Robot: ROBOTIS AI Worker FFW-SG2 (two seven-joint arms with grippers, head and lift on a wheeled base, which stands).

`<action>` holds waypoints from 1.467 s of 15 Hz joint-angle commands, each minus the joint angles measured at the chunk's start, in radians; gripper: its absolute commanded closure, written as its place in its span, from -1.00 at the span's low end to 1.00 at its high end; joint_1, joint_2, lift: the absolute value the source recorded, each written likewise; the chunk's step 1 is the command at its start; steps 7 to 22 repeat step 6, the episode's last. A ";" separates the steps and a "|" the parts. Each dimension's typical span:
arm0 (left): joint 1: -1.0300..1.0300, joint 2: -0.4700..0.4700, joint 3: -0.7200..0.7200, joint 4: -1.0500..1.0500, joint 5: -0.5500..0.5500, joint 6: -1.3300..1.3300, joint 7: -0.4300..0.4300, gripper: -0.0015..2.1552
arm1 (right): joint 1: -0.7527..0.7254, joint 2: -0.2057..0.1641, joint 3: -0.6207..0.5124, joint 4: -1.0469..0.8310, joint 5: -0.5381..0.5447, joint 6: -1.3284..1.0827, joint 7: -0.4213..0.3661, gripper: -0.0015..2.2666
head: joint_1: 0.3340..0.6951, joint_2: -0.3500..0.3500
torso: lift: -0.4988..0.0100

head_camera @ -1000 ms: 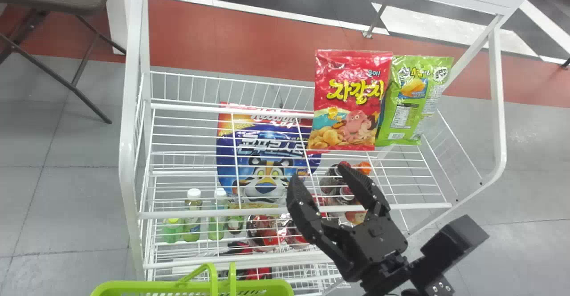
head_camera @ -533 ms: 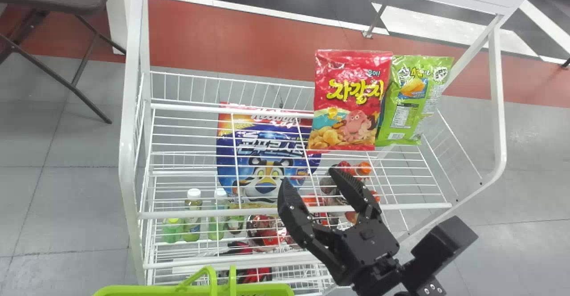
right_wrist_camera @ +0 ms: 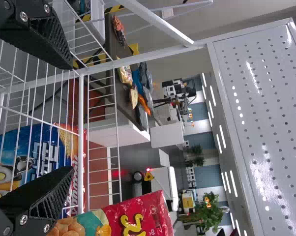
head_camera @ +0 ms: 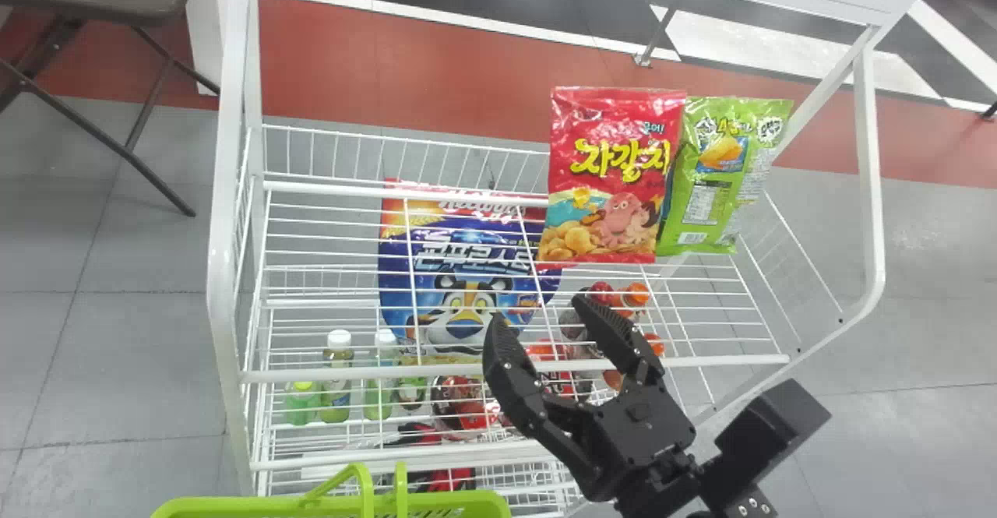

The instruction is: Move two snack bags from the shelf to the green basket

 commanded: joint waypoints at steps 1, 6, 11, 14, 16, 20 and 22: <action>0.004 0.000 0.000 -0.003 0.000 -0.001 0.000 0.97 | -0.002 -0.001 0.001 0.002 -0.001 0.000 0.000 -0.93 | 1.00 -1.00 | 0.89; 0.007 -0.001 0.002 -0.001 0.002 -0.004 -0.005 0.97 | -0.005 0.001 0.005 0.005 -0.001 0.003 0.000 -0.93 | 1.00 -1.00 | 0.89; 0.007 -0.001 0.002 -0.001 0.002 -0.004 -0.005 0.97 | -0.005 0.001 0.005 0.005 -0.001 0.003 0.000 -0.93 | 1.00 -1.00 | 0.89; 0.007 -0.001 0.002 -0.001 0.002 -0.004 -0.005 0.97 | -0.005 0.001 0.005 0.005 -0.001 0.003 0.000 -0.93 | 1.00 -1.00 | 0.89; 0.007 -0.001 0.002 -0.001 0.002 -0.004 -0.005 0.97 | -0.005 0.001 0.005 0.005 -0.001 0.003 0.000 -0.93 | 1.00 -1.00 | 0.89; 0.007 -0.001 0.002 -0.001 0.002 -0.004 -0.005 0.97 | -0.005 0.001 0.005 0.005 -0.001 0.003 0.000 -0.93 | 1.00 -1.00 | 0.89; 0.007 -0.001 0.002 -0.001 0.002 -0.004 -0.005 0.97 | -0.005 0.001 0.005 0.005 -0.001 0.003 0.000 -0.93 | 1.00 -1.00 | 0.89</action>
